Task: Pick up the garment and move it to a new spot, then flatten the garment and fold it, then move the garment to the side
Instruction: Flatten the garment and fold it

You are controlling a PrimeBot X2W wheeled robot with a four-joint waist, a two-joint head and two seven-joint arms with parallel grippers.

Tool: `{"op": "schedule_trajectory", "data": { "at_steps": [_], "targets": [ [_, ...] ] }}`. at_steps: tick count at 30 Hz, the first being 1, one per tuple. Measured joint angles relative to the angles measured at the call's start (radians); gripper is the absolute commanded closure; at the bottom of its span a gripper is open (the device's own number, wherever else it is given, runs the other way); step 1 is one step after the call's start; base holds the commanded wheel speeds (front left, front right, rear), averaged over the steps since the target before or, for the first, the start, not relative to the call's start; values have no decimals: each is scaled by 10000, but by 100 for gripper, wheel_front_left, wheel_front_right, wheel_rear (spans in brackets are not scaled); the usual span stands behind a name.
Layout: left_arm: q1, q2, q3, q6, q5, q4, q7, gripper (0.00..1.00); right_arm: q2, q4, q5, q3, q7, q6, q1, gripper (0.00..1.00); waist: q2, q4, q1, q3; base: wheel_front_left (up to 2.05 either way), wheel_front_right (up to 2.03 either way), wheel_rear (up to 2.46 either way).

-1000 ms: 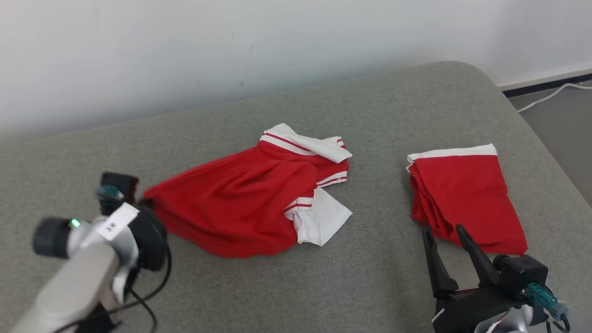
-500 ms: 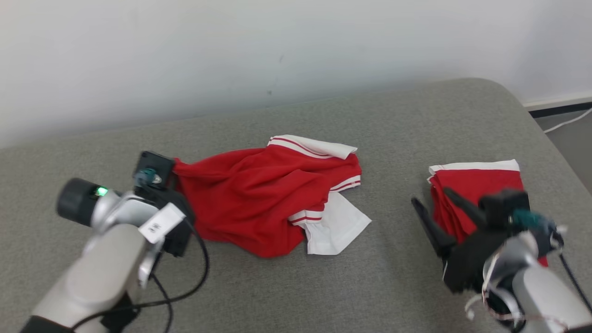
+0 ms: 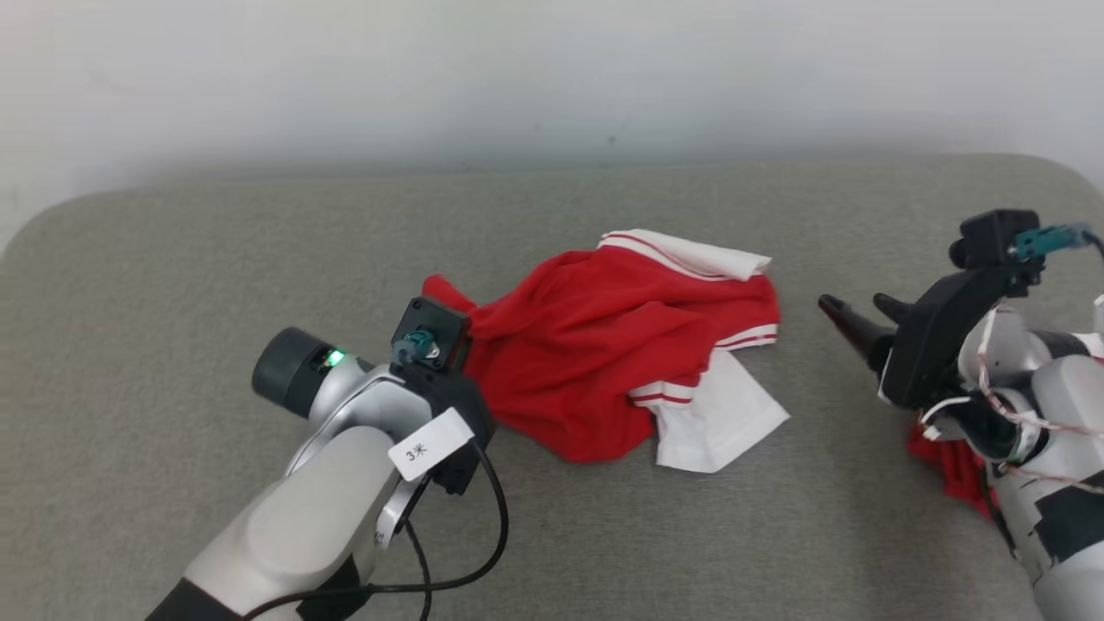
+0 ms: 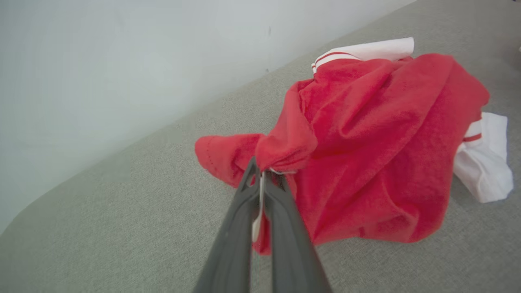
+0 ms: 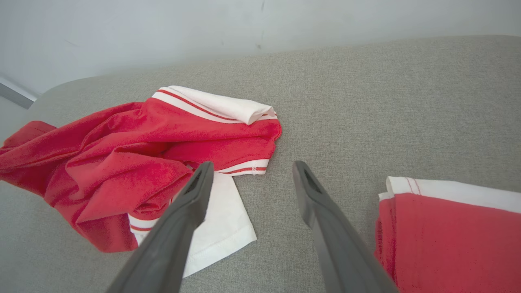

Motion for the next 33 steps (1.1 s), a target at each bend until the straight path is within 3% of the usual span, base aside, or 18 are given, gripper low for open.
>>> {"op": "schedule_trajectory", "data": {
  "at_steps": [2, 13, 14, 16, 22, 24, 28, 33],
  "targets": [
    [-157, -90, -38, 0, 27, -94, 0, 100, -23, 226, 159, -215, 314, -171, -241, 0, 0, 256, 0, 128, 0, 0, 0],
    [-854, -690, -205, -2, 295, -692, 0, 100, -113, 1104, 631, -1446, 1229, -1808, -1642, 0, 0, 1474, 0, 1284, 0, 0, 0],
    [-921, -725, -219, -2, 311, -729, 0, 100, -132, 1168, 631, -1482, 1235, -1870, -1736, 9, 0, 1579, 0, 1403, 0, 0, 0],
    [-1008, -792, -224, -10, 337, -779, -6, 100, -167, 1304, 633, -1599, 1300, -1885, -1961, 15, 1, 1797, 1, 1640, 0, 0, 0],
    [-1204, -803, -226, -13, 347, -825, -67, 100, -211, 1791, 577, -1699, 1419, -2044, -2522, 47, 1, 2435, 1, 2287, 0, 0, 0],
    [-1243, -844, -215, -61, 347, -742, -117, 100, -336, 2203, 194, -1475, 1580, -2052, -2607, 45, 1, 2717, 1, 2556, 0, 0, 0],
    [-1328, -848, -198, -86, 347, -639, -194, 100, -431, 2380, -115, -1352, 1607, -2098, -2822, 27, 0, 3002, 0, 2814, 0, 0, 0],
    [-1330, -851, -171, -88, 332, -464, -213, 100, -529, 2633, -500, -1264, 1680, -2123, -3167, 20, 0, 3137, 0, 2945, 0, 0, 0]
  ]
}}
